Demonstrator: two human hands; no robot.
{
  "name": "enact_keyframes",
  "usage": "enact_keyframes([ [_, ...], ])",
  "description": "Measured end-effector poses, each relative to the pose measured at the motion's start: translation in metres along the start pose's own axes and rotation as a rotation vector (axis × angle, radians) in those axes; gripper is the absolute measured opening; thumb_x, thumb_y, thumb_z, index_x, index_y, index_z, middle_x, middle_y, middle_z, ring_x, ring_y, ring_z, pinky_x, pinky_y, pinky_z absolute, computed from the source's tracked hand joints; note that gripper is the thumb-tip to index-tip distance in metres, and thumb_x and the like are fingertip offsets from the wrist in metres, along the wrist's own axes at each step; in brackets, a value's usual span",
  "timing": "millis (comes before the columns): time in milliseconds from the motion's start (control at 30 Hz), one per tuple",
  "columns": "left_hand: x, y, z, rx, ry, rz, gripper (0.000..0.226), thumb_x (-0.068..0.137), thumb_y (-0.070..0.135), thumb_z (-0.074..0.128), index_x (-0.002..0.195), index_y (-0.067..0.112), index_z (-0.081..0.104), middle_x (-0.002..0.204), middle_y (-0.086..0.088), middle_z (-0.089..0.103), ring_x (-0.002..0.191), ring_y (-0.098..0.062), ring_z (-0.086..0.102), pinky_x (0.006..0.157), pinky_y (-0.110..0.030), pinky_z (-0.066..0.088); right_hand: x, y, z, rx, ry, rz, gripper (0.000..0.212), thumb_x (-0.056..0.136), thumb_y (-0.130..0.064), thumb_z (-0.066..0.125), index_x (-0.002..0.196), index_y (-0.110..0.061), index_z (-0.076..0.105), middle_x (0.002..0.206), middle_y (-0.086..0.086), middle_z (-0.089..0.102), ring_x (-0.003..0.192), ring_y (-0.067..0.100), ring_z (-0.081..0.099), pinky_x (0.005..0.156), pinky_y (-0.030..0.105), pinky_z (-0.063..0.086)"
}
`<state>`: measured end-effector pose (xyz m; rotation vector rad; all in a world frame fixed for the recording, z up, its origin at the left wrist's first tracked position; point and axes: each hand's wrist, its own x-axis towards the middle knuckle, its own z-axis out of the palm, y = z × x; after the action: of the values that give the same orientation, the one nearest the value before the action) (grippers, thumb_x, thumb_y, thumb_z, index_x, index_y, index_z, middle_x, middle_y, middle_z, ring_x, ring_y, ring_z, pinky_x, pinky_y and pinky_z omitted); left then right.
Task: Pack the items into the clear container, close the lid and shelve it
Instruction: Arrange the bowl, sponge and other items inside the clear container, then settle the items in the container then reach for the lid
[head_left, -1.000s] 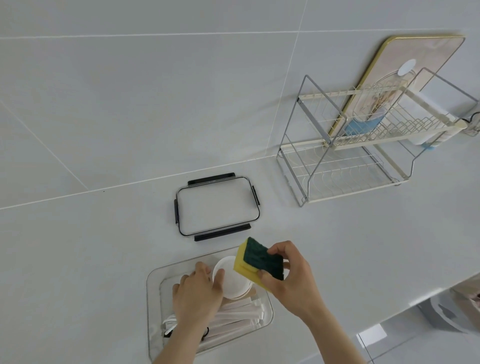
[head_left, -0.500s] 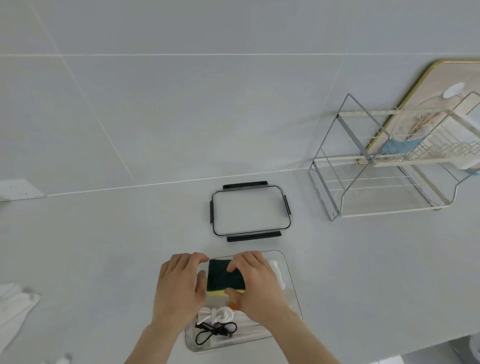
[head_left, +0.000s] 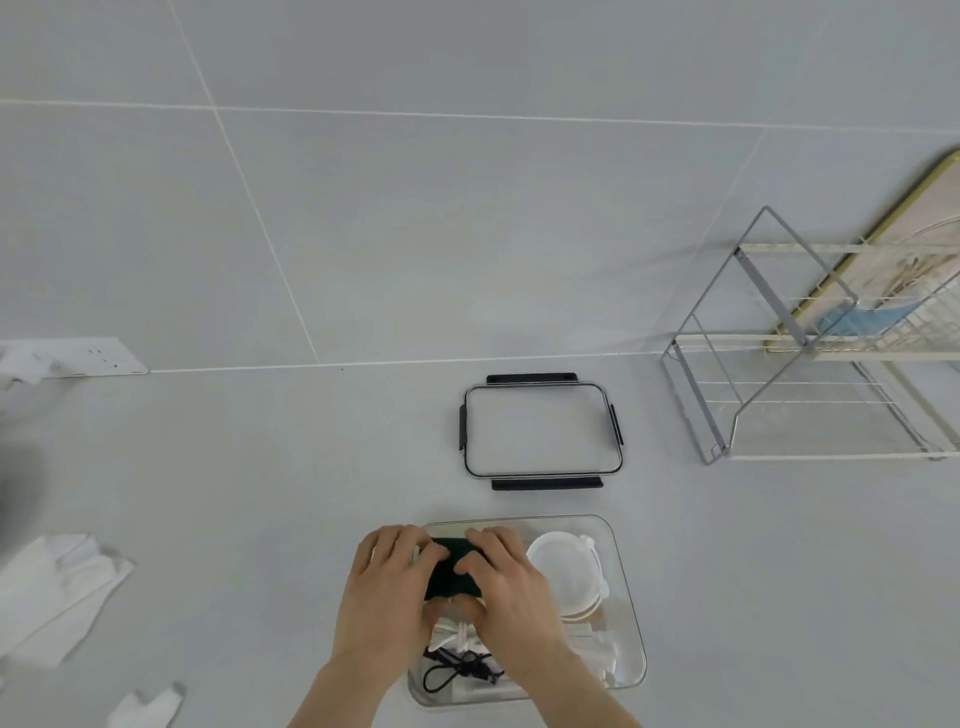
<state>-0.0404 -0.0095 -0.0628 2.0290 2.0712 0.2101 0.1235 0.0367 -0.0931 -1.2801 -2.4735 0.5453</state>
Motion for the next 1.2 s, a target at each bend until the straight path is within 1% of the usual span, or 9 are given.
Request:
enact_keyframes([
  [167,0.004,0.011,0.006,0.019,-0.033,-0.109,0.049,0.048,0.026,0.089,0.094,0.027,0.071,0.093,0.008,0.060,0.083,-0.019,0.059,0.078,-0.033,0.054,-0.004,0.003,0.010,-0.003,-0.017,0.024,0.034,0.071,-0.008,0.076,0.101,-0.019,0.066,0.120,0.002,0.050,0.115,0.019,0.047,0.052,0.028,0.057],
  [333,0.005,0.015,0.015,0.085,-0.017,-0.126,0.042,0.054,0.026,0.089,0.092,0.022,0.072,0.091,0.004,0.062,0.080,-0.025,0.059,0.076,-0.039,0.051,-0.007,0.005,0.004,-0.052,0.019,-0.018,0.035,0.074,-0.006,0.072,0.106,-0.022,0.073,0.110,-0.005,0.066,0.119,0.023,0.056,0.103,0.036,0.049],
  [400,0.005,0.015,0.015,0.105,-0.033,-0.140,0.044,0.053,0.029,0.090,0.093,0.021,0.072,0.091,0.001,0.063,0.085,-0.027,0.058,0.081,-0.041,0.047,-0.013,0.005,-0.004,-0.015,0.053,0.021,0.036,0.078,-0.007,0.070,0.110,-0.022,0.073,0.110,-0.007,0.069,0.112,0.019,0.060,0.096,0.033,0.051],
  [533,0.003,0.022,0.007,0.148,-0.043,-0.118,0.050,0.053,0.032,0.087,0.097,0.019,0.069,0.095,-0.002,0.062,0.095,-0.031,0.053,0.084,-0.042,0.037,-0.036,0.017,-0.035,0.017,0.112,0.181,0.027,0.076,-0.013,0.075,0.098,-0.028,0.070,0.091,-0.011,0.067,0.081,0.015,0.061,0.066,0.025,0.051],
  [700,-0.004,0.048,-0.002,0.039,-0.059,0.078,0.034,0.065,0.025,0.078,0.094,0.026,0.060,0.089,0.006,0.059,0.089,-0.023,0.053,0.077,-0.035,0.038,-0.054,0.044,-0.052,-0.174,-0.101,0.243,0.050,0.046,-0.033,0.096,0.087,-0.030,0.067,0.087,-0.010,0.063,0.076,0.017,0.063,0.062,0.026,0.055],
  [800,-0.007,0.072,-0.001,-0.089,-0.148,0.184,0.027,0.090,0.029,0.060,0.117,0.030,0.056,0.112,0.010,0.060,0.107,-0.017,0.052,0.097,-0.030,0.039,-0.050,0.047,-0.050,-0.240,-0.172,0.269,0.054,0.034,-0.027,0.099,0.078,-0.030,0.068,0.081,-0.011,0.064,0.070,0.015,0.065,0.056,0.025,0.055],
  [900,-0.005,0.081,0.007,-0.066,-0.244,0.162,0.035,0.092,0.031,0.060,0.127,0.032,0.054,0.126,0.010,0.058,0.114,-0.016,0.051,0.105,-0.031,0.038,-0.042,0.046,-0.049,-0.257,-0.196,0.295,0.052,0.029,-0.021,0.100,0.071,-0.029,0.072,0.074,-0.010,0.065,0.065,0.015,0.066,0.049,0.024,0.055],
  [1067,-0.004,0.074,0.011,0.061,-0.289,0.050,0.026,0.092,0.023,0.060,0.118,0.027,0.063,0.120,0.003,0.063,0.108,-0.018,0.055,0.097,-0.031,0.044,-0.041,0.045,-0.046,-0.278,-0.240,0.324,0.030,0.072,-0.014,0.084,0.100,-0.020,0.075,0.100,0.000,0.070,0.094,0.025,0.065,0.074,0.034,0.058],
  [1200,-0.002,0.079,0.013,0.140,-0.300,0.030,0.033,0.092,0.025,0.060,0.125,0.022,0.060,0.122,-0.001,0.062,0.113,-0.021,0.054,0.104,-0.035,0.040,-0.042,0.043,-0.047,-0.285,-0.226,0.304,0.031,0.077,-0.009,0.079,0.107,-0.019,0.074,0.106,0.001,0.068,0.100,0.025,0.062,0.080,0.034,0.057],
])
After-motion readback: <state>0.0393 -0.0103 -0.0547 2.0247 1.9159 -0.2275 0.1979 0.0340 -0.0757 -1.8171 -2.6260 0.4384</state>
